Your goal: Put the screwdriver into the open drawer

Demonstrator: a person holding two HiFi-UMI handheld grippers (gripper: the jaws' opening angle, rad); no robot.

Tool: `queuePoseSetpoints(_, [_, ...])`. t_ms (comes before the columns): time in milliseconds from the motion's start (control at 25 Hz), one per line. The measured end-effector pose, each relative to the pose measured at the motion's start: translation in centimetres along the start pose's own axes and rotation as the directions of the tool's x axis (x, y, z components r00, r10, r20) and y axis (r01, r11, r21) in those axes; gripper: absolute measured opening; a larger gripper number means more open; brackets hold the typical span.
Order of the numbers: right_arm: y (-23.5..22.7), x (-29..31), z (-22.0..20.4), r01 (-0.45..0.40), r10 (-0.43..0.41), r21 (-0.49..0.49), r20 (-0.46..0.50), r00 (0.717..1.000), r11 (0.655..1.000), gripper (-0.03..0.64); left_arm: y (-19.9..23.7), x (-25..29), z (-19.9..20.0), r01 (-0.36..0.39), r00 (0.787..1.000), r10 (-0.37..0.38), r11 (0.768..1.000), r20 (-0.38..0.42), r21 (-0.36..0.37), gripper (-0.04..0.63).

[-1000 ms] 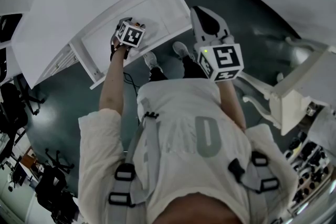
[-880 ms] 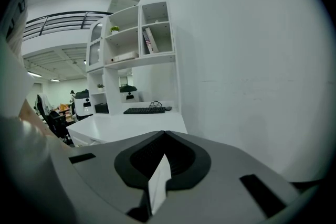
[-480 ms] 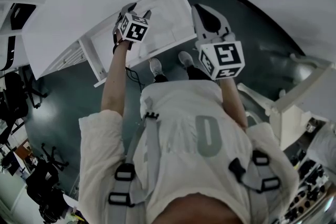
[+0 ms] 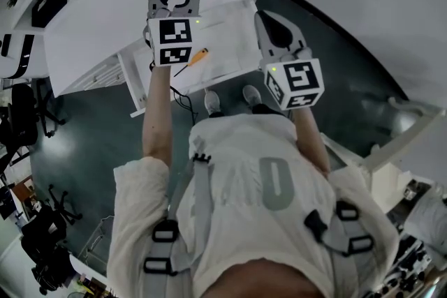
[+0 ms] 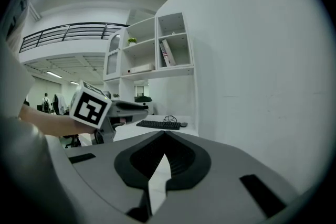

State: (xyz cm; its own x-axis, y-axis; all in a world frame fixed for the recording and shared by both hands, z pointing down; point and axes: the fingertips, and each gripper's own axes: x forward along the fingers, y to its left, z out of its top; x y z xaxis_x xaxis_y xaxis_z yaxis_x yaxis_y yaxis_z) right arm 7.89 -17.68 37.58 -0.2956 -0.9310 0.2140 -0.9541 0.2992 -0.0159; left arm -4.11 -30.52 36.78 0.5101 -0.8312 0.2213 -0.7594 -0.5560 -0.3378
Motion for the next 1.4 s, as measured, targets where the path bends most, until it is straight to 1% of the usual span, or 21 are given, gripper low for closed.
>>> queuePoseSetpoints(40, [0.2, 0.2, 0.2, -0.007, 0.007, -0.003, 0.004, 1.000, 1.000, 0.002, 0.7, -1.1, 1.8, -0.038, 0.998, 0.038, 0.999, 0.049, 0.000, 0.097])
queuePoseSetpoints(80, [0.3, 0.3, 0.4, -0.013, 0.013, -0.006, 0.010, 1.000, 1.000, 0.002, 1.2, -2.2, 3.4, -0.073, 0.993, 0.073, 0.997, 0.095, -0.001, 0.065])
queuePoseSetpoints(160, [0.6, 0.6, 0.7, -0.026, 0.026, -0.011, 0.019, 0.999, 1.000, 0.002, 1.9, -4.6, 6.0, -0.127, 0.976, 0.127, 0.992, 0.174, -0.016, 0.048])
queuePoseSetpoints(200, [0.8, 0.8, 0.9, -0.033, 0.033, -0.015, 0.024, 0.999, 0.999, 0.002, 2.1, -5.8, 7.1, -0.147, 0.965, 0.152, 0.988, 0.212, -0.040, 0.042])
queuePoseSetpoints(240, [1.0, 1.0, 1.1, -0.042, 0.043, -0.020, 0.029, 0.999, 0.999, 0.002, 2.2, -7.0, 8.2, -0.164, 0.950, 0.181, 0.983, 0.256, -0.084, 0.033])
queuePoseSetpoints(280, [1.2, 1.1, 1.2, -0.051, 0.052, -0.024, 0.034, 0.998, 0.998, 0.002, 2.2, -8.3, 9.1, -0.179, 0.930, 0.214, 0.974, 0.299, -0.140, 0.024])
queuePoseSetpoints(320, [1.4, 1.2, 1.4, -0.059, 0.060, -0.027, 0.039, 0.997, 0.998, 0.002, 2.2, -9.5, 9.8, -0.194, 0.911, 0.247, 0.963, 0.331, -0.187, 0.013])
queuePoseSetpoints(360, [1.5, 1.3, 1.5, -0.066, 0.067, -0.028, 0.043, 0.997, 0.997, 0.002, 2.0, -10.5, 10.1, -0.212, 0.898, 0.277, 0.954, 0.343, -0.214, 0.007])
queuePoseSetpoints(440, [1.8, 1.4, 1.8, -0.077, 0.079, -0.033, 0.052, 0.996, 0.996, 0.002, 1.5, -12.1, 9.8, -0.263, 0.888, 0.326, 0.939, 0.323, -0.222, 0.006])
queuePoseSetpoints(560, [2.4, 1.2, 2.9, -0.100, 0.105, -0.056, 0.098, 0.990, 0.993, 0.002, 0.8, -13.8, 8.1, -0.327, 0.887, 0.378, 0.920, 0.267, -0.217, 0.005])
queuePoseSetpoints(680, [3.3, 1.0, 4.0, -0.113, 0.124, -0.082, 0.140, 0.982, 0.990, 0.002, 0.5, -14.9, 5.4, -0.352, 0.894, 0.398, 0.908, 0.206, -0.229, 0.005])
queuePoseSetpoints(760, [4.1, 1.1, 4.2, -0.132, 0.145, -0.103, 0.139, 0.980, 0.986, 0.002, 0.8, -15.6, 3.7, -0.369, 0.895, 0.415, 0.895, 0.164, -0.251, 0.005])
queuePoseSetpoints(840, [4.9, 1.0, 4.4, -0.153, 0.166, -0.103, 0.131, 0.977, 0.983, 0.002, 1.2, -16.0, 2.9, -0.386, 0.892, 0.430, 0.884, 0.139, -0.263, 0.005])
queuePoseSetpoints(920, [5.3, 1.1, 4.2, -0.166, 0.179, -0.106, 0.128, 0.976, 0.980, 0.002, 1.6, -16.3, 2.7, -0.397, 0.887, 0.441, 0.879, 0.135, -0.263, 0.005])
queuePoseSetpoints(1000, [5.4, 1.3, 3.6, -0.174, 0.190, -0.131, 0.126, 0.974, 0.976, 0.002, 1.8, -16.7, 2.7, -0.404, 0.883, 0.449, 0.875, 0.138, -0.267, 0.005])
queuePoseSetpoints(1160, [6.6, 1.6, 3.1, -0.202, 0.219, -0.146, 0.115, 0.969, 0.968, 0.002, 1.9, -17.4, 1.7, -0.410, 0.883, 0.455, 0.867, 0.113, -0.284, 0.005])
queuePoseSetpoints(1280, [7.4, 1.6, 3.2, -0.224, 0.236, -0.115, 0.107, 0.966, 0.968, 0.002, 1.8, -17.6, 1.2, -0.413, 0.885, 0.456, 0.863, 0.098, -0.290, 0.005])
queuePoseSetpoints(1400, [7.7, 1.7, 3.0, -0.231, 0.240, -0.094, 0.094, 0.966, 0.968, 0.002, 2.1, -17.9, 1.2, -0.414, 0.884, 0.457, 0.863, 0.098, -0.288, 0.005])
